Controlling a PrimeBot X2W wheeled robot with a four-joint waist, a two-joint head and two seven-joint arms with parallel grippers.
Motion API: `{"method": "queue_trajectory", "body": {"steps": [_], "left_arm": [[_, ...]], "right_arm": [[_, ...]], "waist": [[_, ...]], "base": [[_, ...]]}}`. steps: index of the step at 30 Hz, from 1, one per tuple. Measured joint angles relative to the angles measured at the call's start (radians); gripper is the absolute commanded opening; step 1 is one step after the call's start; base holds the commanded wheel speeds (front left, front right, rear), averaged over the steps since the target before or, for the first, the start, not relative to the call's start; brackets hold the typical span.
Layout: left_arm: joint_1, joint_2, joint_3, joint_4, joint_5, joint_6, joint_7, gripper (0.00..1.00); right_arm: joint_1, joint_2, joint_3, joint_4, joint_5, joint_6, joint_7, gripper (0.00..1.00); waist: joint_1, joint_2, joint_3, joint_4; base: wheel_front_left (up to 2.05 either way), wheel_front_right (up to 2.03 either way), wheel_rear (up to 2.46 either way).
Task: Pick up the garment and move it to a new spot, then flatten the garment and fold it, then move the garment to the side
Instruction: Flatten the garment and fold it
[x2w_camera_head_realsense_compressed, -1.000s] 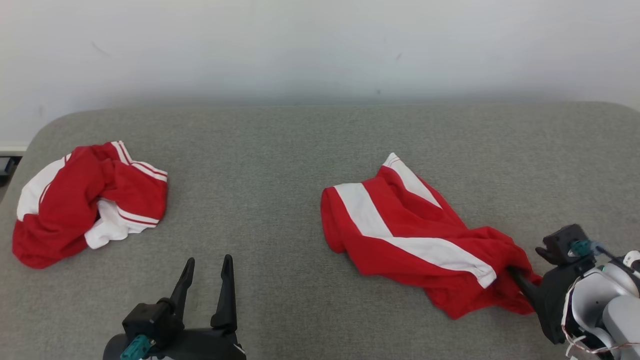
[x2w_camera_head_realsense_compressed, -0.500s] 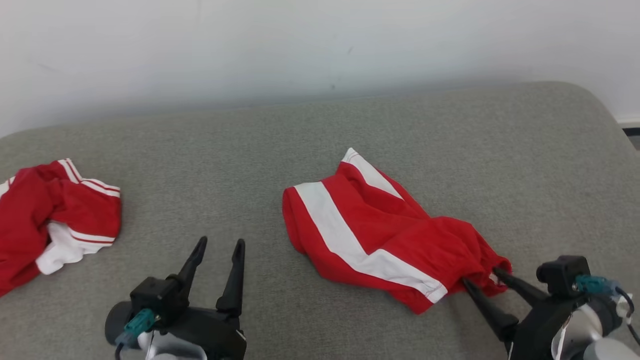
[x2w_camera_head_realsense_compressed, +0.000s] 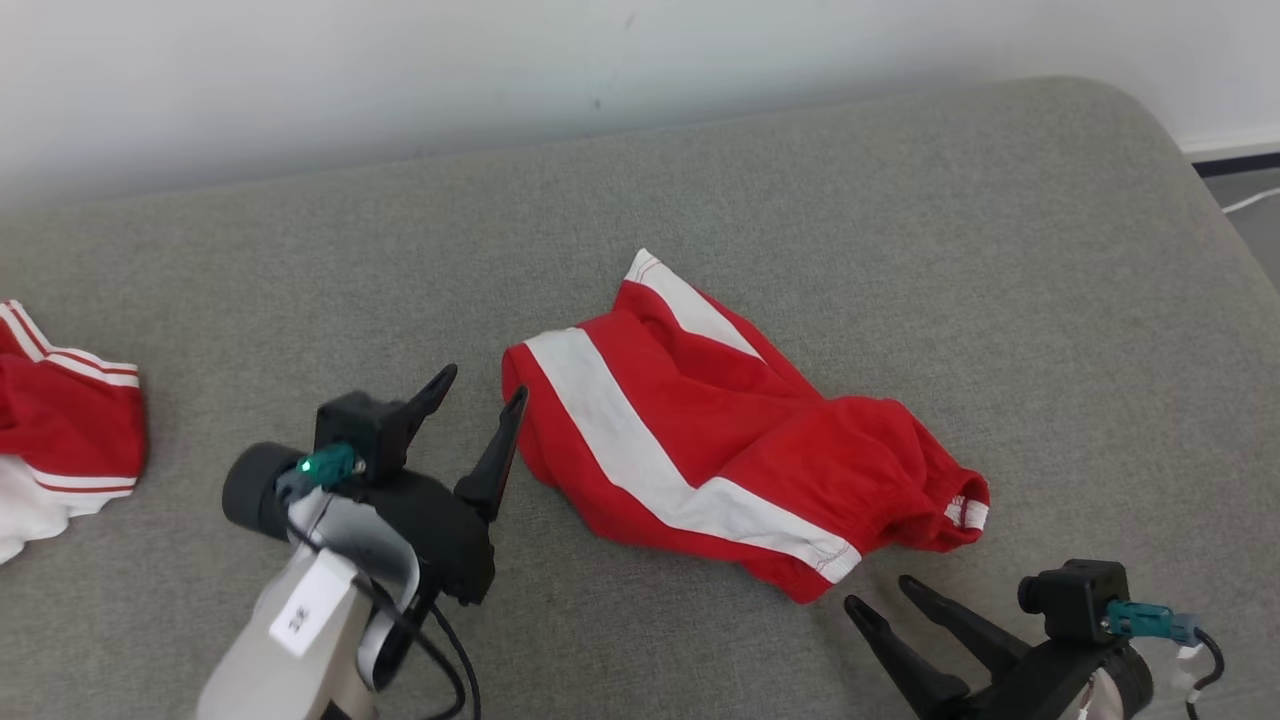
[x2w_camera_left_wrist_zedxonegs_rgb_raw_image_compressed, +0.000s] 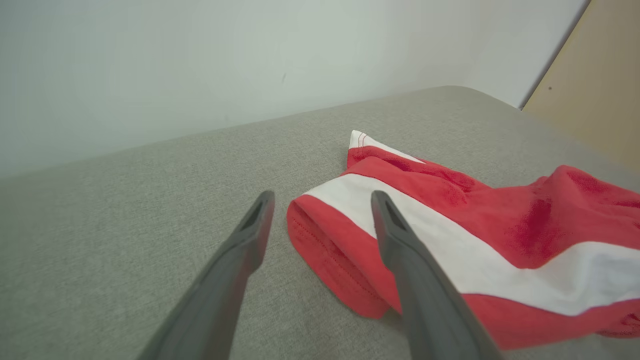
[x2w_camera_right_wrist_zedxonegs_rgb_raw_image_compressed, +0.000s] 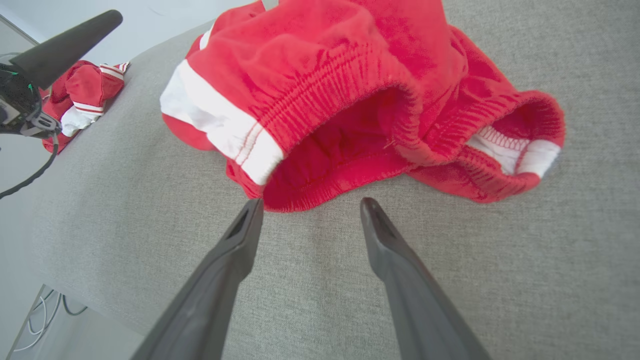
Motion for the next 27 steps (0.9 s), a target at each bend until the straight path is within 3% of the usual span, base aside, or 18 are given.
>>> {"method": "queue_trajectory", "body": {"steps": [11, 20, 27], "left_arm": [[-0.214, -0.001, -0.077, 0.196, -0.004, -0.017, 0.11, 1.0], [-0.304, -0.024, -0.192, 0.293, -0.012, -0.018, 0.128, 1.0], [-0.375, 0.002, -0.288, 0.377, 0.001, -0.018, 0.149, 1.0]], "right_arm": [[-0.047, 0.068, 0.018, 0.001, 0.011, -0.002, -0.02, 1.0], [-0.081, 0.066, 0.025, -0.005, 0.006, -0.002, -0.027, 1.0], [-0.086, 0.063, 0.057, -0.037, -0.002, -0.002, -0.017, 1.0]], "waist": [[0.0001, 0.0001, 0.068, -0.021], [-0.0001, 0.0, 0.085, -0.02], [-0.0001, 0.0, 0.093, -0.023]], "base": [[0.0, 0.0, 0.0], [0.0, 0.0, 0.0], [0.0, 0.0, 0.0]]}}
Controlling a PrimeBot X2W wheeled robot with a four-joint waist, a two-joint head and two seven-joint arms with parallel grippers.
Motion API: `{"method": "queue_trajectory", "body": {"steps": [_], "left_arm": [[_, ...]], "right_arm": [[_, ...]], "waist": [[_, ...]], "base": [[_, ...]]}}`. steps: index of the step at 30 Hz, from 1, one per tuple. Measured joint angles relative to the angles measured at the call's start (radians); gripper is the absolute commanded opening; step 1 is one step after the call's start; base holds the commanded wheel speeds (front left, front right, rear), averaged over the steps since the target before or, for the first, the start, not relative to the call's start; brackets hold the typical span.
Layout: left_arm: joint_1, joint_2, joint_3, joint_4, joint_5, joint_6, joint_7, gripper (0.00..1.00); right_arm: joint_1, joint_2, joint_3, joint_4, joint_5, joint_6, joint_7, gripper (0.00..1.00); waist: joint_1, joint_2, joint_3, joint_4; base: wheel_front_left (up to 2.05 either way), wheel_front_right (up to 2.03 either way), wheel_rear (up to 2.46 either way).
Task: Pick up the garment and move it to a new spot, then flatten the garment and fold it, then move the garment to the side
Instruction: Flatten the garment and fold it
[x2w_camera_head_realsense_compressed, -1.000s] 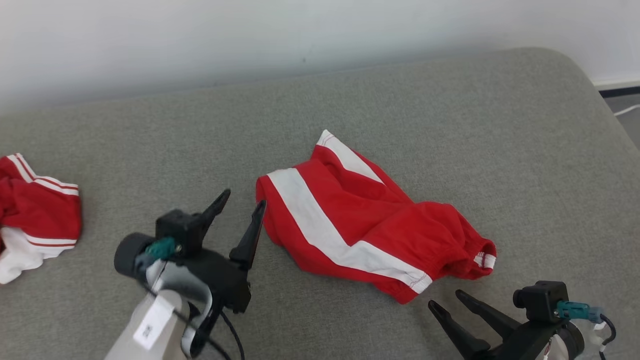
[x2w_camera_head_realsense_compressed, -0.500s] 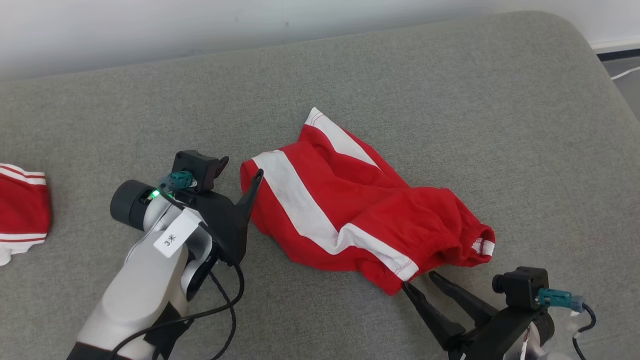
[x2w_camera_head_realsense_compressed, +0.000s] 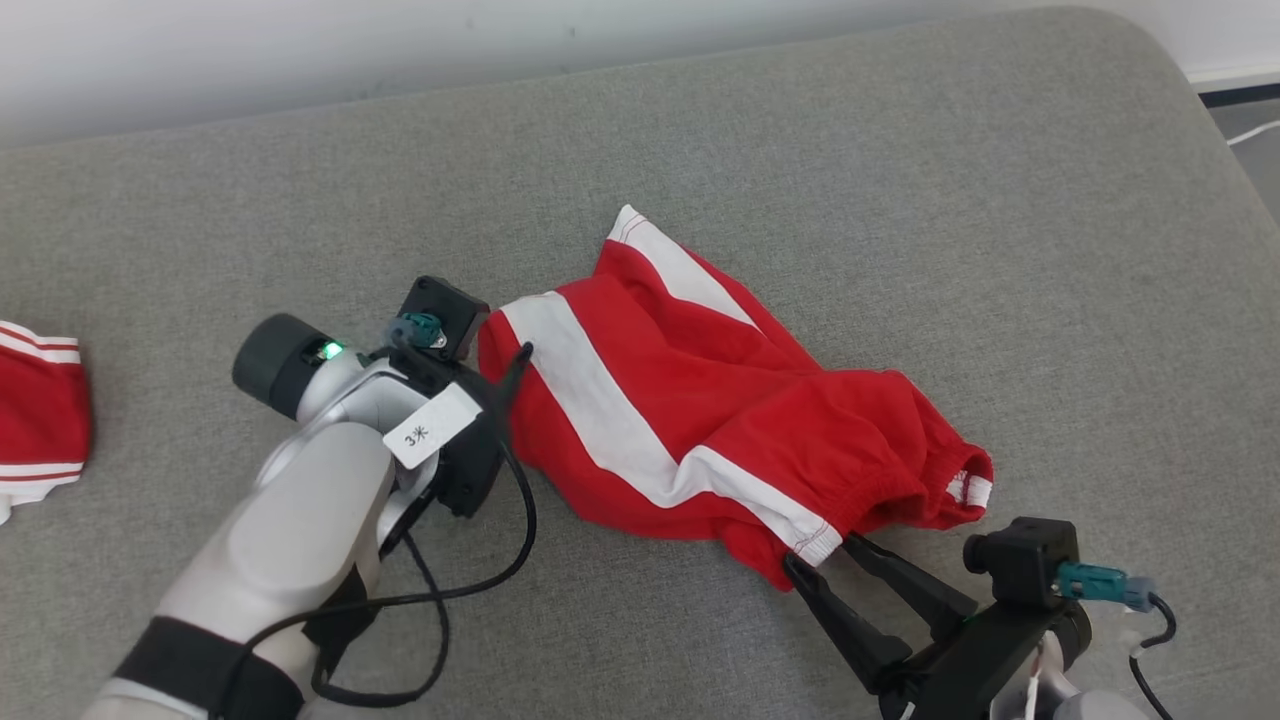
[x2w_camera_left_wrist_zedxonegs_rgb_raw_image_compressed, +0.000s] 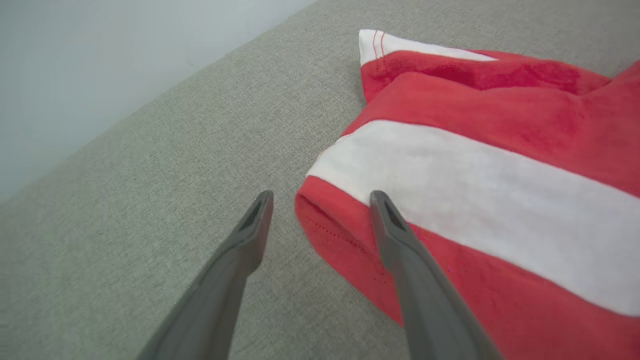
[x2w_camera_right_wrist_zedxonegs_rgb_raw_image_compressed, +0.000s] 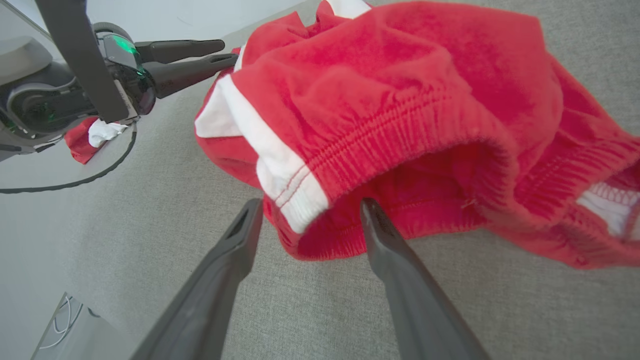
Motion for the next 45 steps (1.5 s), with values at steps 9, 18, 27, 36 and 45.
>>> {"method": "queue_trajectory", "body": {"steps": [9, 18, 27, 36, 45], "left_arm": [[-0.087, -0.013, -0.078, 0.062, -0.002, 0.0, -0.02, 1.0], [-0.091, -0.014, -0.116, 0.128, -0.063, 0.0, -0.049, 1.0], [-0.096, -0.03, -0.159, 0.171, -0.128, 0.0, -0.092, 0.0], [-0.118, -0.037, -0.133, 0.232, -0.189, 0.0, -0.145, 0.0], [-0.15, 0.014, -0.027, 0.285, -0.262, -0.008, -0.213, 0.0]], "right_arm": [[-0.036, 0.028, 0.029, 0.004, -0.007, 0.0, 0.008, 1.0], [-0.06, 0.07, 0.067, 0.041, -0.032, -0.002, 0.017, 0.44], [-0.081, 0.076, 0.058, 0.086, -0.062, -0.019, -0.003, 0.0], [-0.116, 0.038, 0.031, 0.102, -0.058, -0.015, -0.034, 0.0], [-0.404, -0.068, 0.024, 0.157, -0.054, 0.0, 0.013, 0.0]], "waist": [[0.0, 0.0, 0.013, 0.001], [0.0, 0.0, 0.018, -0.013], [0.0, 0.0, 0.023, -0.023], [-0.0002, -0.0002, -0.019, 0.004], [-0.0001, -0.0001, -0.063, 0.074]], "base": [[0.0, 0.0, 0.0], [0.0, 0.0, 0.0], [0.0, 0.0, 0.0], [0.0, 0.0, 0.0], [0.0, 0.0, 0.0]]}}
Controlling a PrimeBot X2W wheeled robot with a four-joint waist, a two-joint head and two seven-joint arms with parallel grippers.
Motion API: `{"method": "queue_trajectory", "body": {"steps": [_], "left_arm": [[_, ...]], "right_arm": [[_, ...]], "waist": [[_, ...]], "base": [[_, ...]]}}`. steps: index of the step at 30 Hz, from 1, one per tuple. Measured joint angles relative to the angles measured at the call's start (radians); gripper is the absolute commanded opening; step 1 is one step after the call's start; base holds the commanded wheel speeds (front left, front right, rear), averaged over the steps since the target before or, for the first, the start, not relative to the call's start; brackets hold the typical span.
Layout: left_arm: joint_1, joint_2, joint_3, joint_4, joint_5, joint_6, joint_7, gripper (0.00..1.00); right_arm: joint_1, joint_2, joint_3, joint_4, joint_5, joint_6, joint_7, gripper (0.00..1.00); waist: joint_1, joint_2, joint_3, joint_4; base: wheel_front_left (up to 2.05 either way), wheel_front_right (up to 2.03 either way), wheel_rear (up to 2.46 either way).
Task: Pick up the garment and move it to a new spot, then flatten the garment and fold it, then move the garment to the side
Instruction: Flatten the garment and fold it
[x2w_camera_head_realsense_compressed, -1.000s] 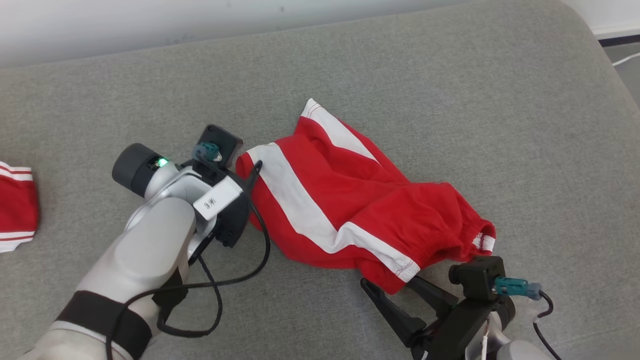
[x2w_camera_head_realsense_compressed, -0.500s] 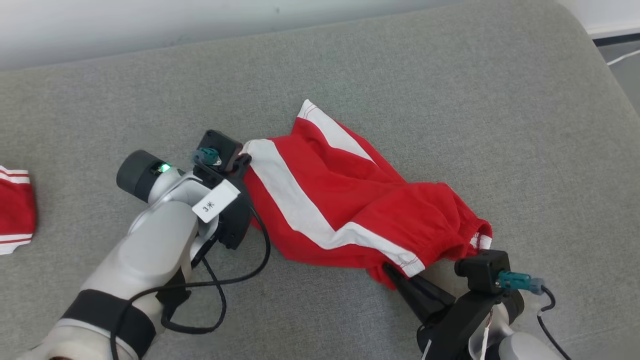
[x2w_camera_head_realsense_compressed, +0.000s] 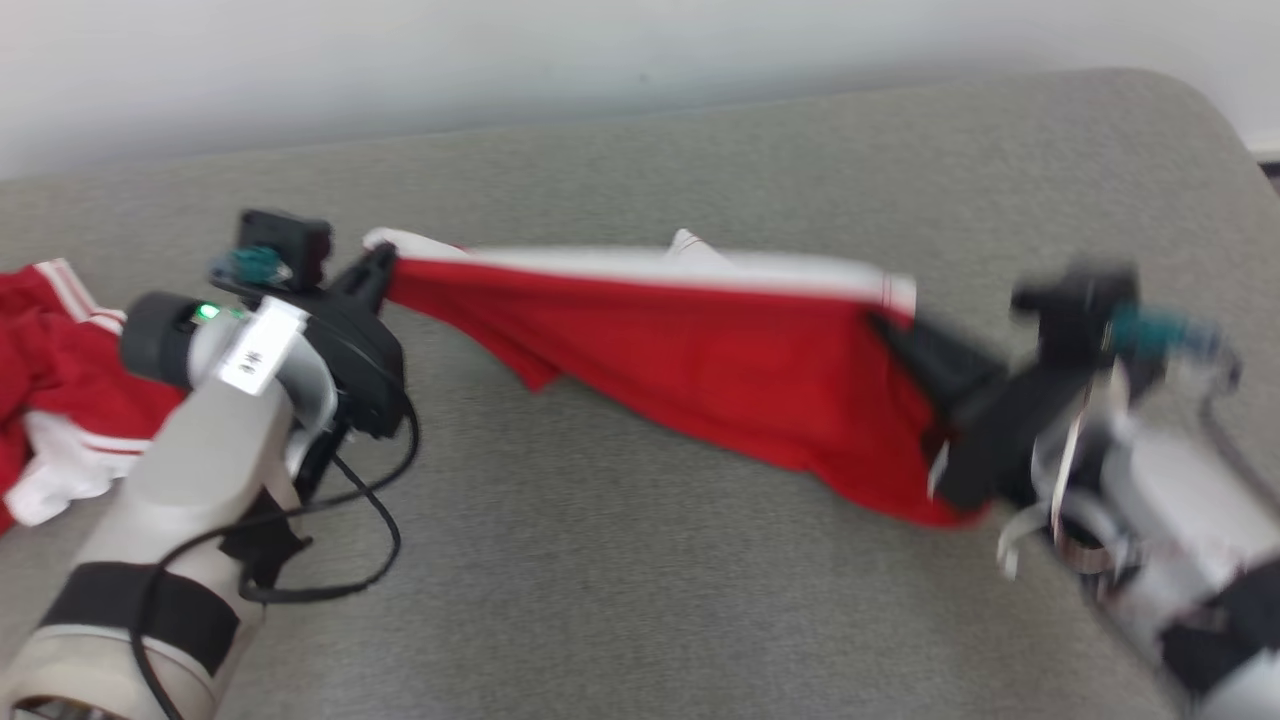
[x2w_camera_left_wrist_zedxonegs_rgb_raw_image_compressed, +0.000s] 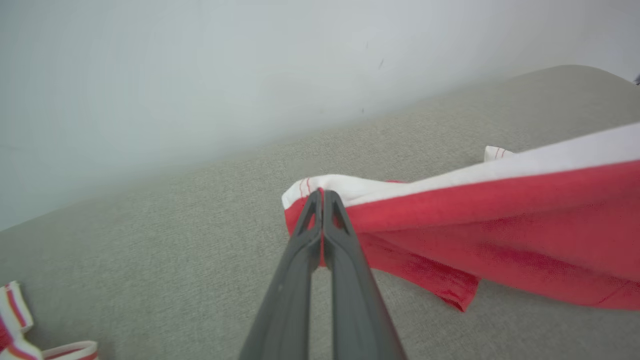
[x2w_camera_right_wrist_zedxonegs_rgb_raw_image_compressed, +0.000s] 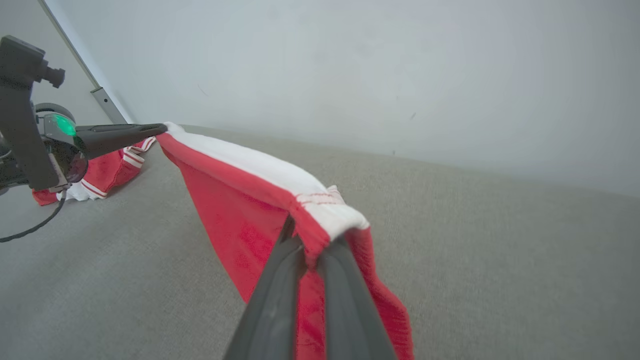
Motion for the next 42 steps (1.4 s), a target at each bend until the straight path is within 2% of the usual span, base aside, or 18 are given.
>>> {"method": "queue_trajectory", "body": {"steps": [4, 8, 10, 14, 21, 26, 29, 36, 37, 38, 39, 40, 41, 42], "left_arm": [[-0.026, 0.01, 0.042, 0.002, -0.032, 0.012, -0.042, 0.0], [-0.016, 0.022, 0.061, -0.004, -0.043, 0.032, -0.09, 0.0], [0.029, 0.028, 0.063, -0.018, -0.043, 0.038, -0.106, 0.0], [0.223, 0.028, 0.057, -0.025, -0.053, 0.044, -0.115, 0.0], [0.505, -0.007, 0.062, -0.05, -0.105, 0.048, -0.123, 0.0], [0.539, -0.053, 0.067, -0.108, -0.114, 0.054, -0.127, 0.0], [0.538, -0.082, 0.066, -0.149, -0.113, 0.063, -0.127, 0.0], [0.557, -0.085, 0.062, -0.193, -0.108, 0.086, -0.127, 0.0], [0.558, -0.082, 0.063, -0.2, -0.105, 0.09, -0.127, 0.0], [0.561, -0.081, 0.063, -0.206, -0.104, 0.091, -0.127, 0.0], [0.567, -0.078, 0.067, -0.216, -0.104, 0.094, -0.127, 0.0], [0.574, -0.075, 0.074, -0.224, -0.105, 0.1, -0.127, 0.48], [0.577, -0.07, 0.081, -0.232, -0.106, 0.108, -0.127, 1.0], [0.578, -0.061, 0.087, -0.248, -0.106, 0.112, -0.127, 1.0]], "right_arm": [[-0.214, -0.007, 0.037, 0.048, 0.0, 0.001, 0.016, 0.0], [-0.266, -0.016, 0.116, 0.064, 0.06, 0.001, 0.008, 0.0], [-0.24, -0.02, 0.162, 0.073, 0.103, 0.001, 0.005, 0.0], [-0.104, -0.058, 0.278, 0.066, 0.176, 0.001, 0.018, 0.0], [0.082, -0.174, 0.359, 0.017, 0.245, 0.004, 0.034, 0.0], [0.122, -0.264, 0.354, 0.035, 0.255, 0.006, 0.037, 0.0], [0.123, -0.292, 0.322, 0.068, 0.264, 0.006, 0.028, 0.0], [0.122, -0.283, 0.335, 0.097, 0.279, 0.006, 0.028, 0.0], [0.122, -0.274, 0.339, 0.103, 0.28, 0.006, 0.028, 0.09], [0.122, -0.266, 0.339, 0.108, 0.283, 0.006, 0.028, 0.7], [0.122, -0.26, 0.337, 0.108, 0.29, 0.006, 0.027, 0.7], [0.122, -0.253, 0.333, 0.109, 0.304, 0.006, 0.023, 1.0], [0.121, -0.25, 0.331, 0.108, 0.315, 0.006, 0.02, 1.0], [0.122, -0.252, 0.328, 0.102, 0.322, 0.006, 0.018, 1.0]], "waist": [[0.0, 0.0, -0.016, 0.044], [0.0, -0.0001, -0.036, 0.09], [0.0001, 0.0, -0.051, 0.108], [-0.0001, 0.0, -0.091, 0.128], [-0.0002, -0.0002, -0.148, 0.112], [-0.0002, -0.0001, -0.153, 0.078], [0.0, 0.0, -0.148, 0.07], [0.0, 0.0, -0.135, 0.075], [0.0, 0.0, -0.134, 0.077], [0.0001, 0.0001, -0.133, 0.078], [0.0001, 0.0001, -0.132, 0.078], [0.0, 0.0001, -0.132, 0.079], [0.0, 0.0001, -0.134, 0.079], [0.0, 0.0, -0.136, 0.079]], "base": [[0.0, 0.0, 0.0], [0.0, 0.0, 0.0], [0.0, 0.0, 0.0], [0.0, 0.0, 0.0], [0.0, 0.0, 0.0], [0.0, 0.0, 0.0], [0.0, 0.0, 0.0], [0.0, 0.0, 0.0], [0.0, 0.0, 0.0], [0.0, 0.0, 0.0], [0.0, 0.0, 0.0], [0.0, 0.0, 0.0], [0.0, 0.0, 0.0], [0.0, 0.0, 0.0]]}}
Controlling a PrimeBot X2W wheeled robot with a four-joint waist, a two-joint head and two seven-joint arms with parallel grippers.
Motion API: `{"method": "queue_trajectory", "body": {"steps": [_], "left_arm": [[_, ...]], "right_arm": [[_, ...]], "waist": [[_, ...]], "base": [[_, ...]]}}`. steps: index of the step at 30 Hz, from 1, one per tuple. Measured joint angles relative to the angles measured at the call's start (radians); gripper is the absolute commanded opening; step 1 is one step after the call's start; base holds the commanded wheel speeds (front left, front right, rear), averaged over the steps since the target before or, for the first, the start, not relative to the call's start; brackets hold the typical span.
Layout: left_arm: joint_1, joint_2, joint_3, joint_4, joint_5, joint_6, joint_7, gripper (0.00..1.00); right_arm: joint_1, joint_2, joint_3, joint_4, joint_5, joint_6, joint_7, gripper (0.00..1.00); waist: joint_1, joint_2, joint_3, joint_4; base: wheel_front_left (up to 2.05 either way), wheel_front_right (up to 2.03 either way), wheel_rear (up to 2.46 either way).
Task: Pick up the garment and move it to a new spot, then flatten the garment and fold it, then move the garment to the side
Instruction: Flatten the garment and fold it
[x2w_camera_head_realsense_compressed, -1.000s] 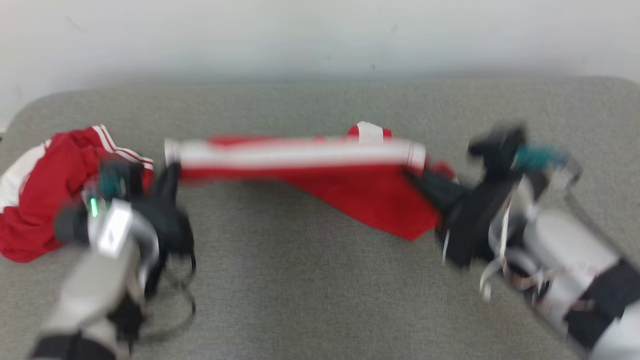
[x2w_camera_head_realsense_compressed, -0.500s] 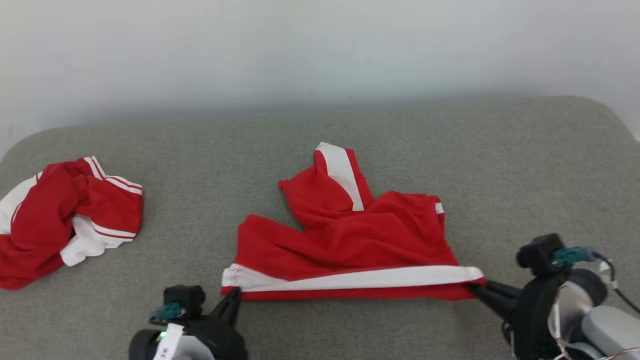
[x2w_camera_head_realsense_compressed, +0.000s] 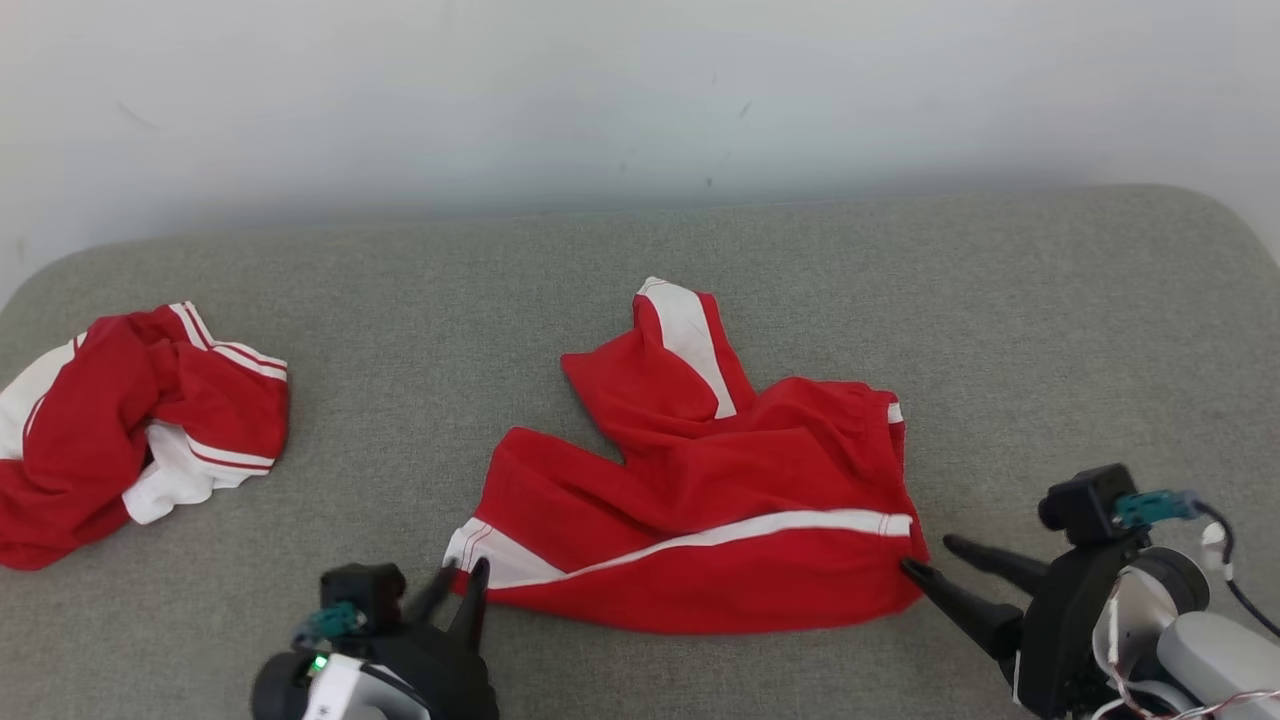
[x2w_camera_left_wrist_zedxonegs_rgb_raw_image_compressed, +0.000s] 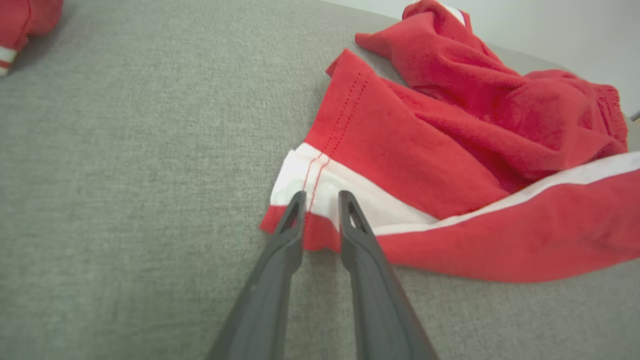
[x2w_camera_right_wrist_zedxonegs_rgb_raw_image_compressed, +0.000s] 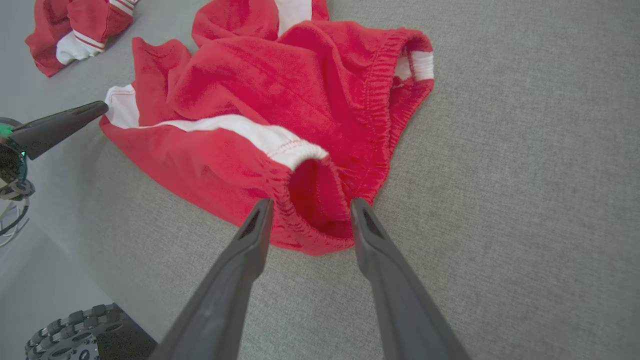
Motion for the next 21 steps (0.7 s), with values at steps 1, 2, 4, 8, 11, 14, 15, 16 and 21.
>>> {"method": "queue_trajectory", "body": {"steps": [1, 2, 4, 8, 11, 14, 15, 16, 21], "left_arm": [[0.0, 0.01, 0.01, -0.018, 0.0, 0.004, 0.0, 1.0], [0.001, 0.023, 0.019, -0.039, 0.0, 0.009, 0.0, 1.0], [0.028, 0.063, 0.055, -0.105, -0.006, 0.028, 0.0, 1.0], [0.066, 0.096, 0.081, -0.169, -0.006, 0.049, 0.0, 1.0], [0.078, 0.109, 0.092, -0.22, -0.005, 0.059, 0.0, 1.0], [0.088, 0.125, 0.077, -0.257, 0.019, 0.077, 0.0, 1.0], [0.095, 0.13, 0.06, -0.262, 0.039, 0.08, 0.0, 1.0], [0.098, 0.13, 0.045, -0.263, 0.058, 0.082, 0.0, 1.0], [0.097, 0.152, 0.021, -0.27, 0.081, 0.093, 0.017, 1.0]], "right_arm": [[0.002, -0.003, -0.008, -0.013, 0.02, 0.0, -0.007, 1.0], [0.002, -0.006, -0.016, -0.031, 0.049, 0.0, -0.009, 1.0], [0.007, -0.021, -0.026, -0.087, 0.086, 0.0, -0.012, 1.0], [0.04, -0.052, -0.049, -0.139, 0.119, 0.0, -0.026, 1.0], [0.079, -0.067, -0.071, -0.157, 0.121, -0.014, -0.044, 1.0], [0.101, -0.071, -0.069, -0.167, 0.099, -0.069, -0.047, 1.0], [0.112, -0.069, -0.072, -0.173, 0.099, -0.082, -0.057, 1.0], [0.127, -0.064, -0.079, -0.179, 0.105, -0.098, -0.067, 1.0], [0.146, -0.02, -0.074, -0.195, 0.115, -0.136, -0.07, 1.0]], "waist": [[0.0, 0.0, -0.002, 0.0], [0.0, 0.0, -0.003, 0.0], [0.0, 0.0, -0.008, -0.007], [0.0, 0.0, -0.012, -0.018], [0.0, 0.0, -0.015, -0.026], [-0.0001, -0.0001, -0.012, -0.032], [-0.0001, 0.0, -0.008, -0.033], [0.0, 0.0, -0.005, -0.034], [0.0001, 0.0, 0.017, -0.038]], "base": [[0.0, 0.0, 0.0], [0.0, 0.0, 0.0], [0.0, 0.0, 0.0], [0.0, 0.0, 0.0], [0.0, 0.0, 0.0], [0.0, 0.0, 0.0], [0.0, 0.0, 0.0], [0.0, 0.0, 0.0], [0.0, 0.0, 0.0]]}}
